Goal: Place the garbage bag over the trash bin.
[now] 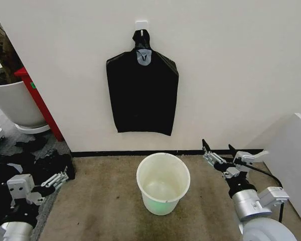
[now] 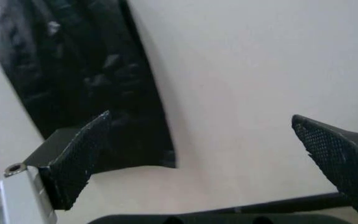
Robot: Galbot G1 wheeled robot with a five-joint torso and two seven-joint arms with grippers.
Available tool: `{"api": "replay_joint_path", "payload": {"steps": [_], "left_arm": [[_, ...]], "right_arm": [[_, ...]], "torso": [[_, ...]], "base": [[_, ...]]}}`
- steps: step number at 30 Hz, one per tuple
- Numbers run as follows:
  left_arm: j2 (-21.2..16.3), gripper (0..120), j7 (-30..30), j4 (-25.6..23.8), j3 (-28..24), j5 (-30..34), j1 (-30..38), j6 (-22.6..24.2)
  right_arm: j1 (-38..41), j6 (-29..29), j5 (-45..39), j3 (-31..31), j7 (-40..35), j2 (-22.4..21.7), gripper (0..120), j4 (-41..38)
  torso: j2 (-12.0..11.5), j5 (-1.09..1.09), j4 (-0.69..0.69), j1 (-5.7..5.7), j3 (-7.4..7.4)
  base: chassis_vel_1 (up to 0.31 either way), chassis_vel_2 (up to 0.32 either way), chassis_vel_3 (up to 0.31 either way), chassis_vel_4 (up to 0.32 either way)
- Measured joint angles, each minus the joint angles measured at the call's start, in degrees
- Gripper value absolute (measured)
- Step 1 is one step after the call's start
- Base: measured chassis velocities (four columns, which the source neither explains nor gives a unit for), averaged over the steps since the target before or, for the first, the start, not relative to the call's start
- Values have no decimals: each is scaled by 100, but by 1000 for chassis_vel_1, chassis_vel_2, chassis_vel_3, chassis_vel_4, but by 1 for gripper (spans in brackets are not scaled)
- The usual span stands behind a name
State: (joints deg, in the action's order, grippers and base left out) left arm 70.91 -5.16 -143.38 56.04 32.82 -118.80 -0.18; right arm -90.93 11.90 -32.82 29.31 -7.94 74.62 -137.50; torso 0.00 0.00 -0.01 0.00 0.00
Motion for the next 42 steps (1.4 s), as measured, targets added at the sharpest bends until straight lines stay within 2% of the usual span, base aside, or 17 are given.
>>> {"api": "replay_joint_path", "payload": {"steps": [7, 11, 23, 29, 30, 32, 36, 39, 40, 42], "left_arm": [[0, 100, 0, 5, 34, 8, -36, -39], [20, 100, -1, 8, 154, 7, -104, -136], [39, 100, -2, 13, 251, -1, -154, -219], [36, 100, -2, 13, 254, 5, -155, -222], [35, 100, -2, 13, 254, 9, -156, -224], [35, 100, -2, 13, 254, 10, -157, -225], [30, 100, -3, 13, 254, 19, -158, -235], [26, 100, -2, 13, 254, 27, -160, -243], [26, 100, -2, 13, 254, 27, -160, -243], [21, 100, -2, 13, 254, 33, -162, -254]], "right_arm": [[1094, -79, -1060, -732, -106, -567, 100, 562], [1110, -20, -1052, -888, -105, -603, 100, 548], [980, -9, -1042, -818, -117, -551, 100, 443], [1126, -4, -1468, -847, -161, -553, 100, 448], [1458, 51, -1884, -914, -282, -584, 100, 570], [1630, 65, -2024, -959, -328, -602, 100, 669], [2589, 22, -2756, -1216, -426, -647, 100, 1188], [3291, -294, -4110, -1443, -515, -562, 100, 1425], [3291, -294, -4110, -1443, -515, -562, 100, 1425], [3633, -386, -4744, -1542, -674, -454, 100, 1497]], "torso": [[0, 0, 4, 0, 1], [0, 0, 3, 0, 1], [0, 0, 1, 0, 0], [0, 0, 0, 0, 0], [0, -1, 0, 0, 0], [0, 0, 1, 0, 0], [-1, 0, 2, 0, 1], [-1, -1, 2, 0, 1], [-1, -1, 2, 0, 1], [0, 0, 2, 1, 1]], "base": [[0, 0, 0, 0], [0, 0, 0, 0], [0, 0, 0, 0], [0, 0, 0, 0], [0, 0, 0, 0], [0, 0, 0, 0], [0, 0, 0, 0], [0, 0, 0, 0], [0, 0, 0, 0], [0, 0, 0, 0]]}}
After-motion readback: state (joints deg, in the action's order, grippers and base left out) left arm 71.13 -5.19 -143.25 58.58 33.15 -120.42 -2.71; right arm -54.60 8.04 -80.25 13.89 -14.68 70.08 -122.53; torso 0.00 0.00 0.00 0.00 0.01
